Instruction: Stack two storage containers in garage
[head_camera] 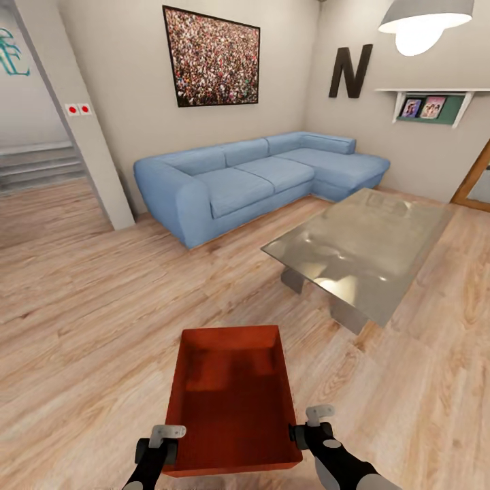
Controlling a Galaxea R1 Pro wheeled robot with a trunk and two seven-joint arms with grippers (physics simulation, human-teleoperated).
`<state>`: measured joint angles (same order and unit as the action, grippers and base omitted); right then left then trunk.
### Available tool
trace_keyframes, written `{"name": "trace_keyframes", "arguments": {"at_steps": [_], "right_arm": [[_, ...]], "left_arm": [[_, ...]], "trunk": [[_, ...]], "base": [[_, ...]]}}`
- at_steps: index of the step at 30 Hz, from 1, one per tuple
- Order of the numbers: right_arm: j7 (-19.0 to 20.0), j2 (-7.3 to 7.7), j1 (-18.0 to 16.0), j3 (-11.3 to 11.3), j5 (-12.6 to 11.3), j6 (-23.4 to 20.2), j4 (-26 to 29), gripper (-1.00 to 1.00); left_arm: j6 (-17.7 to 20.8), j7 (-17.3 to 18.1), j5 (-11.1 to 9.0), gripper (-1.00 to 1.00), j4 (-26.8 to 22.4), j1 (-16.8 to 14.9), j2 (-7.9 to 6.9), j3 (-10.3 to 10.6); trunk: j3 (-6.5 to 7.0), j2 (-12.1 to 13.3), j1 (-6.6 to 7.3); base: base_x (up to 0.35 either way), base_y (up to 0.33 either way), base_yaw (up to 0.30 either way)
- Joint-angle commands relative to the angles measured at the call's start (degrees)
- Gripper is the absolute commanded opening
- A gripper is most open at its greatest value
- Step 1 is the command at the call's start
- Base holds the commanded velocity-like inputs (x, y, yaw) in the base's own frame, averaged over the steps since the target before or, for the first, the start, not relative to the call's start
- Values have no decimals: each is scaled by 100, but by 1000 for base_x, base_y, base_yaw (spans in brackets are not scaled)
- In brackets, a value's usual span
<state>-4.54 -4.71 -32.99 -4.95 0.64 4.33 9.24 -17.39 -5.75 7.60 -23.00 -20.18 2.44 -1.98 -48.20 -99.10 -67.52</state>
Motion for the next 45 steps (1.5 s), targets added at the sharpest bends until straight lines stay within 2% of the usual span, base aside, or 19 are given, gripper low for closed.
{"name": "trace_keyframes", "arguments": {"at_steps": [1, 45], "right_arm": [[-73, 23, -5, 29, 32, 16, -1, -100], [-73, 23, -5, 29, 32, 16, -1, -100]], "left_arm": [[-28, -84, 5, -100, 7, -4, -7, -74], [-28, -84, 5, -100, 7, -4, -7, -74]], "trunk": [[-4, -2, 1], [-4, -2, 1]], "base": [[0, 0, 290], [0, 0, 290]]}}
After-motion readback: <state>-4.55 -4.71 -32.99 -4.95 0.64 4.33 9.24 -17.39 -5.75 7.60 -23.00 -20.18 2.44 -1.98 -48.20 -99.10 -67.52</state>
